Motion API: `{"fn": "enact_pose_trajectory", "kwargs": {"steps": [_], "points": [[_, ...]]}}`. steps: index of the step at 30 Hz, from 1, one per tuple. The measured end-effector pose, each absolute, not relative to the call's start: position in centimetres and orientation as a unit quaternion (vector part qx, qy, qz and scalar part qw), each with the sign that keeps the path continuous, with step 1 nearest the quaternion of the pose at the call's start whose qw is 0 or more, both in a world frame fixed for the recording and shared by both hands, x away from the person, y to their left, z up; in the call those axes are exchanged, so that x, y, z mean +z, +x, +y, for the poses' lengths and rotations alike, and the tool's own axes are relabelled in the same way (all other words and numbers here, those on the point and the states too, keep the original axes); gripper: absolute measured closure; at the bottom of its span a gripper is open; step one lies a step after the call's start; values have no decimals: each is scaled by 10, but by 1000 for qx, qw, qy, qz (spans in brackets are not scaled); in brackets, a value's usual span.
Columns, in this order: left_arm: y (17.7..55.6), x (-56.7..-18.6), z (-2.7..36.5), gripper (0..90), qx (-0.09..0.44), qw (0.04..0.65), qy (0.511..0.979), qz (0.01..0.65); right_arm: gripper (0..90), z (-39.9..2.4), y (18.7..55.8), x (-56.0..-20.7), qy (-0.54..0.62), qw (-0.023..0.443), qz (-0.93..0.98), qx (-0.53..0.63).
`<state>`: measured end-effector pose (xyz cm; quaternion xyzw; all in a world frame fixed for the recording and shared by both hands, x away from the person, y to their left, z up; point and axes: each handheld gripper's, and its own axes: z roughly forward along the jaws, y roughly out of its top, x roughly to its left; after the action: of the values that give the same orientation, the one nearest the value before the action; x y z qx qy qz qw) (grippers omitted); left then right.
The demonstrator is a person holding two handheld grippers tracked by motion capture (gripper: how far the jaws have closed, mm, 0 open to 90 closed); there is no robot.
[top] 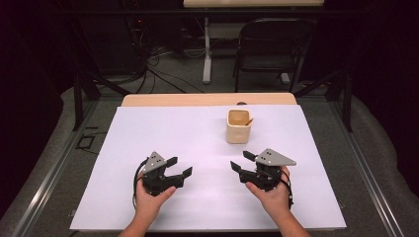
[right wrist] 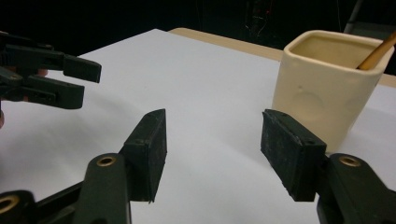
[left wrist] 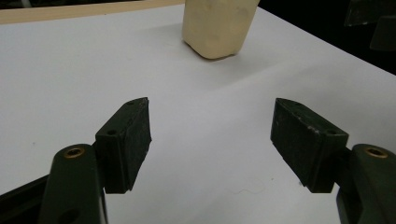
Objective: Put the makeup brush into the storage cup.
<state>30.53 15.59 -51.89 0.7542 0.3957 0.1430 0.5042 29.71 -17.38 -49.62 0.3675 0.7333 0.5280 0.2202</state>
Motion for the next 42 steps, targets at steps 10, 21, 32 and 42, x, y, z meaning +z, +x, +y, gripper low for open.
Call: {"fn": "enact_pose_trajectory", "kwargs": {"steps": [10,21,32,42], "points": [[305,-519,156,291,143,505,754,395,412,-181,287,-511,368,227,731,528],[306,-519,157,291,142,505,754,395,413,-182,283,-521,367,222,736,524],[305,-519,157,291,142,505,753,397,415,-179,280,-526,364,215,739,524],[306,-520,158,291,143,505,753,398,414,-179,281,-529,368,212,743,518]]}}
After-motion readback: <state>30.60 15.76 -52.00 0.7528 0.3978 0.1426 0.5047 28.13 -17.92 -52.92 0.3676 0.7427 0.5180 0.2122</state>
